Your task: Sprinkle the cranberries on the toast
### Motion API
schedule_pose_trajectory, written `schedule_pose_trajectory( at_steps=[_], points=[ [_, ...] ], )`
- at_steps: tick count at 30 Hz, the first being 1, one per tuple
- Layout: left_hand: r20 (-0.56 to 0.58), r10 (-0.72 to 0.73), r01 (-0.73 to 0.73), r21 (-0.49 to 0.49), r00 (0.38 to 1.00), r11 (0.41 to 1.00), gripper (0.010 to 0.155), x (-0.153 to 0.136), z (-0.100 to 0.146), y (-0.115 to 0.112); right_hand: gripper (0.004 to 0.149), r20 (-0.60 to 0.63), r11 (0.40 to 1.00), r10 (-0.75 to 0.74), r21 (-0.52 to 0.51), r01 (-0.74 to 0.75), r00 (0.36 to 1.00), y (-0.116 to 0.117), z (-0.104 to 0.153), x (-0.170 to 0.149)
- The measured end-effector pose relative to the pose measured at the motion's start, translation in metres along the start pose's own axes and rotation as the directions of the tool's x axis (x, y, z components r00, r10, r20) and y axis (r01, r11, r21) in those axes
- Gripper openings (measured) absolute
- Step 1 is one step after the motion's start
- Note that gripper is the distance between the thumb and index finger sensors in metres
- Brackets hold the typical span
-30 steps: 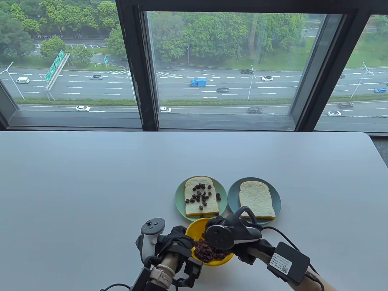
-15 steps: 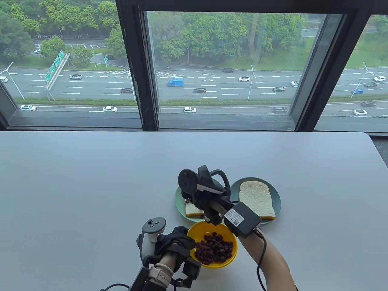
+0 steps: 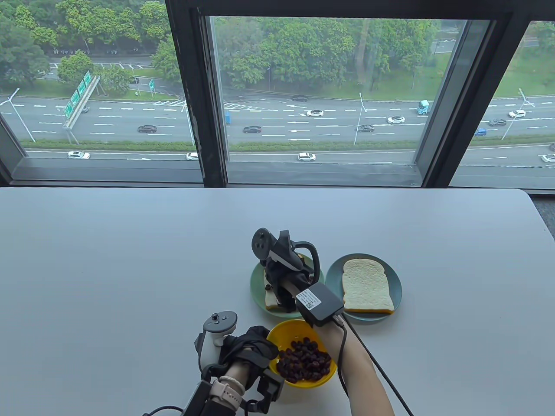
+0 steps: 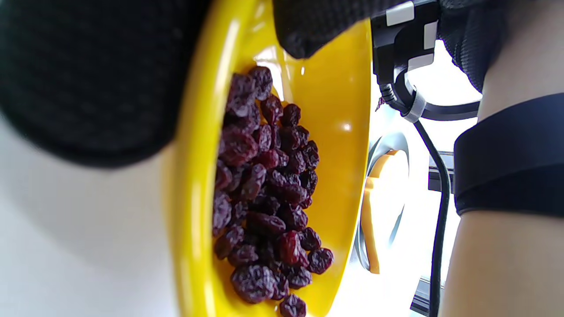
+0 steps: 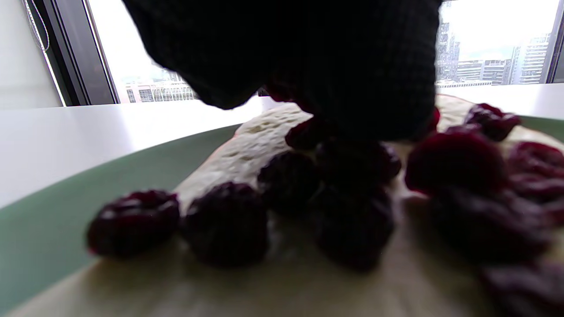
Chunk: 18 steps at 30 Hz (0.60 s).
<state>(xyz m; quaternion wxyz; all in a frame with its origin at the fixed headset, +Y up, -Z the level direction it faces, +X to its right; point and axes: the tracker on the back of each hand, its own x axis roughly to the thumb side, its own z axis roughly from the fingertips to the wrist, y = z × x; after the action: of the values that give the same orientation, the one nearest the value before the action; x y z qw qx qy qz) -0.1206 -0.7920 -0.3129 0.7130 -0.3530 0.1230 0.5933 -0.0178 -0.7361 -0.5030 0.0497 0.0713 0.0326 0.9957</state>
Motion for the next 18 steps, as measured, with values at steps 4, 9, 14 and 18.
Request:
schedule_pose_trajectory(
  at_steps=[4, 9, 14, 18],
  points=[
    [-0.006, -0.007, 0.007, 0.004, 1.000, 1.000, 0.057, -0.001, 0.000, 0.000, 0.036, 0.016, 0.997, 0.082, -0.012, -0.082, 0.996, 0.002, 0.002, 0.004],
    [-0.005, -0.014, 0.014, -0.004, 1.000, 1.000, 0.057, 0.000, 0.000, -0.001, 0.037, 0.019, 0.994, 0.104, -0.022, -0.104, 0.994, 0.004, 0.003, 0.004],
    [-0.005, -0.016, 0.016, -0.004, 1.000, 1.000, 0.057, 0.000, 0.000, -0.002, 0.037, 0.042, 0.994, 0.109, -0.028, -0.108, 0.993, 0.001, 0.006, 0.001],
    [0.000, -0.013, 0.013, -0.003, 1.000, 1.000, 0.057, 0.000, 0.000, -0.002, 0.038, 0.072, 0.997, 0.051, -0.053, -0.048, 0.996, -0.006, 0.014, -0.005]
  ],
)
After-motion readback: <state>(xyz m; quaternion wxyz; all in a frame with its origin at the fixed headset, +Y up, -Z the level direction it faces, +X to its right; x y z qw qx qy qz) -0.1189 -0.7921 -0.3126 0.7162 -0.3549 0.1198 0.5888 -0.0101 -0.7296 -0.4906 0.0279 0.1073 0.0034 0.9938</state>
